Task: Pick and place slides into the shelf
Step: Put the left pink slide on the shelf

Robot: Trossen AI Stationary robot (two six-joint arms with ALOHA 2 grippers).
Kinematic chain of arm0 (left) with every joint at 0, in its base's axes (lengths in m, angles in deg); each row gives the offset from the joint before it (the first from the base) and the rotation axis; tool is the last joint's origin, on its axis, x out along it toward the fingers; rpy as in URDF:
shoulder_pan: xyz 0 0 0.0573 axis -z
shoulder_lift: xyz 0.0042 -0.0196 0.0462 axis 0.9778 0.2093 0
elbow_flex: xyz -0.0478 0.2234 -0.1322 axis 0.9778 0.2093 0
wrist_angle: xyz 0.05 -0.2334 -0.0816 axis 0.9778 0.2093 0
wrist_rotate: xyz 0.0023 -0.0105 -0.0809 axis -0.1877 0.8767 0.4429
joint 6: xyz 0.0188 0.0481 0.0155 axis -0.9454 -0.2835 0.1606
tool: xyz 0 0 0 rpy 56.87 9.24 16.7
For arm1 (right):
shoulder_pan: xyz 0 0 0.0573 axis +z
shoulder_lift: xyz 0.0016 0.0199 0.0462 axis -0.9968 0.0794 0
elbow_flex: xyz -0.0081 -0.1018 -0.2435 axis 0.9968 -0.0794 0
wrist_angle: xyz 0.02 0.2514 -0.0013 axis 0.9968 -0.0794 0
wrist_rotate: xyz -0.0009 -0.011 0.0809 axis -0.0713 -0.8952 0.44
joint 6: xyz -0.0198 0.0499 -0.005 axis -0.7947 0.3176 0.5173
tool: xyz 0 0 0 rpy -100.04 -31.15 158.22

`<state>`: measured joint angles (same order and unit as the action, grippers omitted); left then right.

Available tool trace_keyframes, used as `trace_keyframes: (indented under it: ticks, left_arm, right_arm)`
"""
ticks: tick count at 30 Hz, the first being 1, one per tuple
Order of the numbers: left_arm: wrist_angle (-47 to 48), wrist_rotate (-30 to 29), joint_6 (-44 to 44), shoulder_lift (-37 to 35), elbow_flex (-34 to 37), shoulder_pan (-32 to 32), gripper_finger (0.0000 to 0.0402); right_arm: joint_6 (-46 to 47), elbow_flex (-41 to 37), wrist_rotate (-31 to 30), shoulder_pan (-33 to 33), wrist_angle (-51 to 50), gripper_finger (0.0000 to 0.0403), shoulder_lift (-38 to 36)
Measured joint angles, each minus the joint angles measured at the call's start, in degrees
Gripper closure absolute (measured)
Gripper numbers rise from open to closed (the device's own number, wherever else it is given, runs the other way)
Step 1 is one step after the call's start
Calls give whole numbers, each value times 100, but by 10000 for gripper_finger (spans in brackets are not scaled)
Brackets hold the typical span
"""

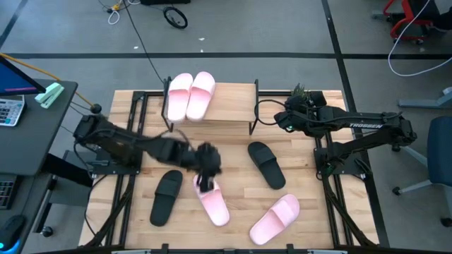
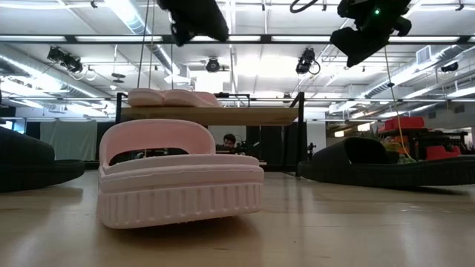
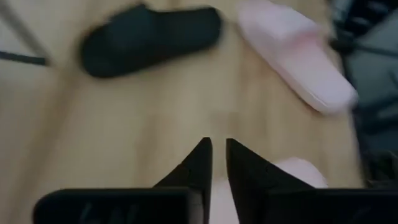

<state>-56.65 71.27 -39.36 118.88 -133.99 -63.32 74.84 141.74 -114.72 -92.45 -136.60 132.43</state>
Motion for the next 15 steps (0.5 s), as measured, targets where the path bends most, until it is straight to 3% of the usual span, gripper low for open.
trace_keyframes:
  ticks: [3,8,15]
  left_arm:
    - [-6,13,506,145,0,438,318]
    - [201,-159,600,545,-2,836,261]
    - [524,-262,1058,1193,-2,1019,206]
  right_arm:
    - [278,0,159,2,0,305,0]
    - [439,-14,1146,103,10,305,47]
    - [281,-673,1530,814,731,305,112]
